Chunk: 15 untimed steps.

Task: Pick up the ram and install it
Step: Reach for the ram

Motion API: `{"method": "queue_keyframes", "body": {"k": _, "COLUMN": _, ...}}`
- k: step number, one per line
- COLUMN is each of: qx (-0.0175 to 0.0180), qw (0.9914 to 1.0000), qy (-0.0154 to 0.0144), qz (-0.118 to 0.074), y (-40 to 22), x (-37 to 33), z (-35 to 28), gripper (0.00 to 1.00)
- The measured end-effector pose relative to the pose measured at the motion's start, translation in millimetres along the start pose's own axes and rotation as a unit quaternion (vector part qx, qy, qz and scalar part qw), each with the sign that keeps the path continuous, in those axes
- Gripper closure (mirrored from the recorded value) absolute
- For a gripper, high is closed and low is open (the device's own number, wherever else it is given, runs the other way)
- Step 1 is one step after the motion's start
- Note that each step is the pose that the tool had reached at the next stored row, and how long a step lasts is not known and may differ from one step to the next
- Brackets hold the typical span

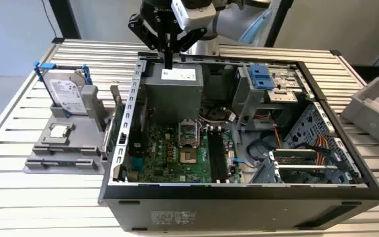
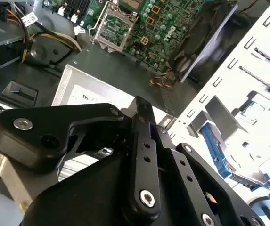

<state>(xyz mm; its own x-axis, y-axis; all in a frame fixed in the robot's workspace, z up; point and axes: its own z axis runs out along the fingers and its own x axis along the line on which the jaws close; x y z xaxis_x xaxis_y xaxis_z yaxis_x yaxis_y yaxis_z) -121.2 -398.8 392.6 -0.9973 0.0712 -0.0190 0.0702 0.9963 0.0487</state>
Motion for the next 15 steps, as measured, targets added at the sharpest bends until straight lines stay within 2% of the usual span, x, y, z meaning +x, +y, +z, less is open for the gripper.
{"method": "queue_keyframes", "body": {"k": 7, "qx": 0.0000, "qw": 1.00000, "qy": 0.0000, "qz": 0.000, "y": 0.0, "x": 0.1, "z": 0.0, "gripper": 1.00}}
{"method": "queue_keyframes", "body": {"k": 15, "qx": 0.0000, "qw": 1.00000, "qy": 0.0000, "qz": 0.000, "y": -0.4, "x": 4.5, "z": -0.1, "gripper": 1.00}}
